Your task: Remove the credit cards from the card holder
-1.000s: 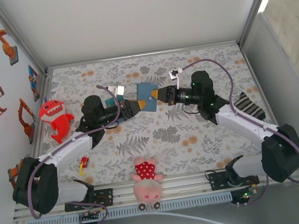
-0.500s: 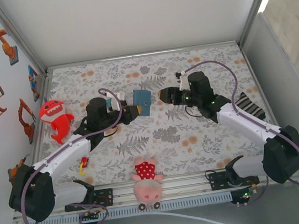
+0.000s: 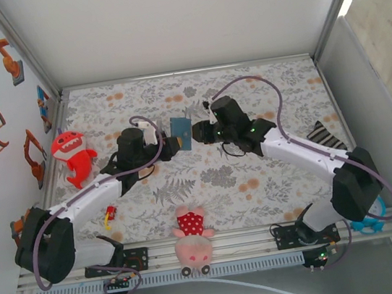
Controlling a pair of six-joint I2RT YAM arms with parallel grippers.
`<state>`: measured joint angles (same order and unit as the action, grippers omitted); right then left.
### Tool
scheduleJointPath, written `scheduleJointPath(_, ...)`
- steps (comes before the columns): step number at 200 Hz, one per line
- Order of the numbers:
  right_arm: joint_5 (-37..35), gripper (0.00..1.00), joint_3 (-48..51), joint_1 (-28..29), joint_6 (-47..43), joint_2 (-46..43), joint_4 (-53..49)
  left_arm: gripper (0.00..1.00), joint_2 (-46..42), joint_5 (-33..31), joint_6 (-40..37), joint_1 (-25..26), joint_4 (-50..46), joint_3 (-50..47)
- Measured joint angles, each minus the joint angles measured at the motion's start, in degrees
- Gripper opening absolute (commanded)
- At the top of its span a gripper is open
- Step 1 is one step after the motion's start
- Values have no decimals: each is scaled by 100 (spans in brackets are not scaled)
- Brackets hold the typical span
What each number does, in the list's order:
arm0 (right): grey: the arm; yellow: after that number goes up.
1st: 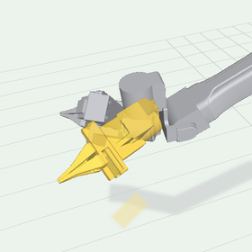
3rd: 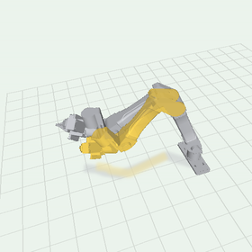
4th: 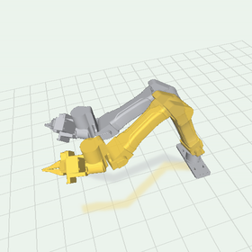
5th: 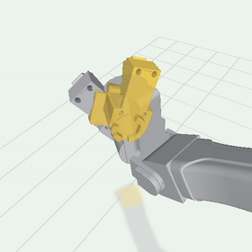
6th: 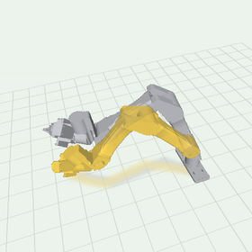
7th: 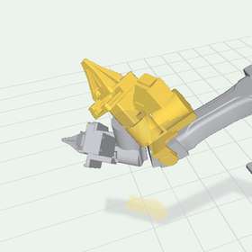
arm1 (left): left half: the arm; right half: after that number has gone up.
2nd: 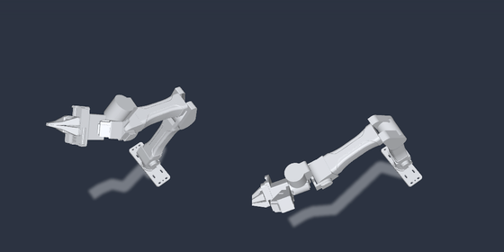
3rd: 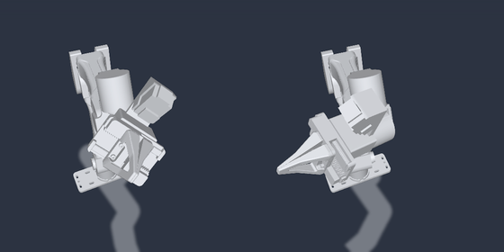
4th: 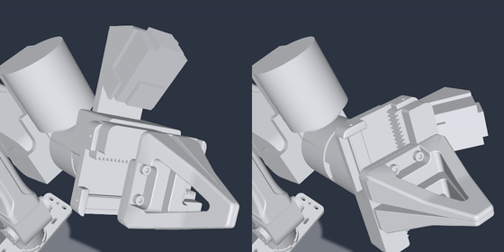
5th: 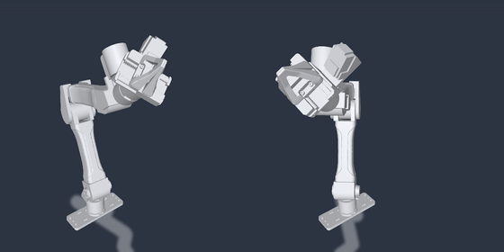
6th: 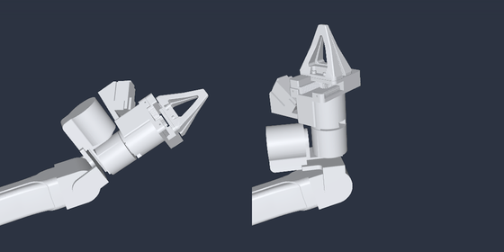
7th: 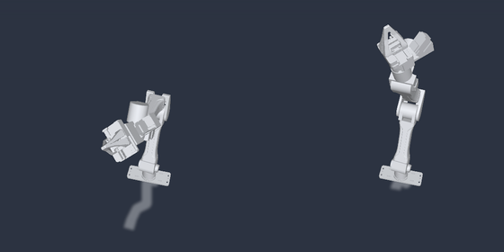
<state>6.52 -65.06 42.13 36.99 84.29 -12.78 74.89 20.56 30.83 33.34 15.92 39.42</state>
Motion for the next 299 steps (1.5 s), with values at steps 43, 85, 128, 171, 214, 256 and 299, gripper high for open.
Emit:
scheduleJointPath(43, 28, 26, -337, 111, 0, 448, -52, 0, 35, 0, 42, 2, 125, 0)
scheduleJointPath(85, 140, 25, -557, 157, -4, 686, -24, 0, 85, 4, 50, 0, 166, 0)
scheduleJointPath(128, 155, 25, -619, 157, -4, 914, -24, 0, 146, 42, 94, 2, 243, 0)
scheduleJointPath(171, 155, 25, -713, 157, -2, 1086, -24, 0, 199, 20, 140, -4, 247, 0)
scheduleJointPath(214, 111, 25, -737, 157, -2, 1108, -57, 0, 216, 24, 155, -4, 251, 0)
scheduleJointPath(256, -31, 12, -776, 179, -46, 1110, -120, 0, 216, 22, 155, -4, 271, 0)
scheduleJointPath(299, -90, 2, -778, 201, -50, 1097, -136, 0, 216, -52, 162, -4, 229, 0)
